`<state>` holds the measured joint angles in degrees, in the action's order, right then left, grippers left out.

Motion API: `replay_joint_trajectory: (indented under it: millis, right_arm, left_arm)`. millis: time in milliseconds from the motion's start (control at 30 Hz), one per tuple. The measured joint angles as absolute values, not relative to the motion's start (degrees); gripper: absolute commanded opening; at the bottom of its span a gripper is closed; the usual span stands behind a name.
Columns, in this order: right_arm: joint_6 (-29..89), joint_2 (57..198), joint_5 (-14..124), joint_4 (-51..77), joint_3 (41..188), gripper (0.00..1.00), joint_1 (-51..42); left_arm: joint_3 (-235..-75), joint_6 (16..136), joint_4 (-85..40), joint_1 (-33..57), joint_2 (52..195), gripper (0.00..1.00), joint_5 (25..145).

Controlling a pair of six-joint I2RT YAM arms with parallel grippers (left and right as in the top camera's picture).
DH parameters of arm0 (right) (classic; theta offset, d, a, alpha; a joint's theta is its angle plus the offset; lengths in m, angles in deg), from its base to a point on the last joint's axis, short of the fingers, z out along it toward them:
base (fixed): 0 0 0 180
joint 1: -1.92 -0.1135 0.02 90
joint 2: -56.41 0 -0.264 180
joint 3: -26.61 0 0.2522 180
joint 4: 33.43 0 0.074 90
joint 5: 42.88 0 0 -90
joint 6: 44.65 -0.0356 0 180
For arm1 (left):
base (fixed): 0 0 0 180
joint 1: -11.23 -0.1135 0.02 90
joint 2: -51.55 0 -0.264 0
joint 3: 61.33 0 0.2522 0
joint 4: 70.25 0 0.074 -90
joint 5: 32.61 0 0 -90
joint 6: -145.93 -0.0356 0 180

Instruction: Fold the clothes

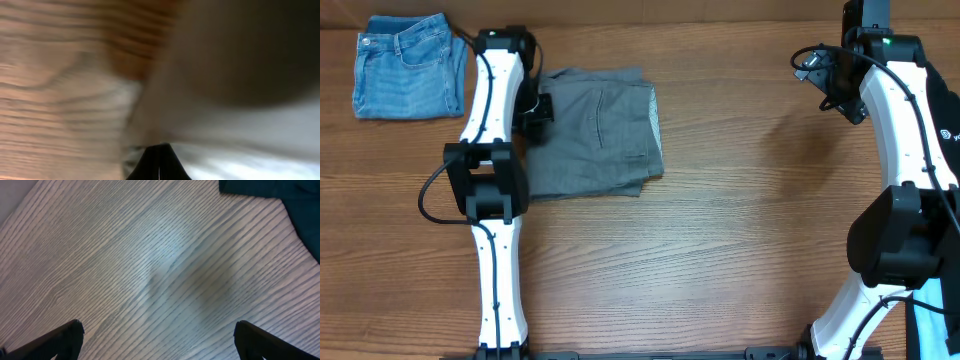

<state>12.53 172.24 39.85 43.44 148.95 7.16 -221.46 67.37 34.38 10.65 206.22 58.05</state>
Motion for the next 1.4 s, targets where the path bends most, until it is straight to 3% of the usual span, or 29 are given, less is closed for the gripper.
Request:
replay_joint_trajectory:
  millis: [467,500,567,667,733,833,1000,1033,1067,1400]
  right_arm:
    - [12.53,172.24,39.83,43.49,148.95,1.00,7.18]
    - [12.53,172.24,39.87,43.47,148.95,1.00,7.16]
    - [12.51,172.24,39.83,43.51,148.95,1.00,7.18]
    - [12.53,172.24,39.85,43.47,148.95,1.00,7.16]
    - [12.51,172.24,39.83,43.47,148.95,1.00,7.16]
    - [12.51,172.24,39.85,43.49,148.95,1.00,7.16]
    - [12.55,172.24,39.85,43.47,148.95,1.00,7.16]
    - [12.55,172.24,39.85,43.47,148.95,1.00,7.16]
    - [12.53,172.24,39.85,43.49,148.95,1.00,7.16]
    - [12.51,172.24,39.85,43.49,148.95,1.00,7.16]
  left_arm:
    - [-228.61,69.99,38.58,6.00,206.61,0.04,56.35]
    - [-230.92,70.04,39.30,6.00,206.67,0.17,56.48]
    - [-235.60,69.84,40.08,6.00,206.67,0.64,57.38]
    - [-239.49,69.47,39.54,6.00,206.65,0.84,59.89]
    - [-239.82,68.22,38.86,6.00,206.65,0.87,62.12]
    - [-238.62,65.82,36.89,6.00,206.65,0.78,65.64]
    - [-232.76,62.60,32.19,6.37,206.65,0.19,69.59]
    - [-231.71,62.10,31.56,6.50,206.67,0.13,69.90]
    - [-230.62,61.77,30.71,6.65,206.72,0.09,70.25]
    - [-223.71,60.38,23.76,6.85,206.72,0.08,71.08]
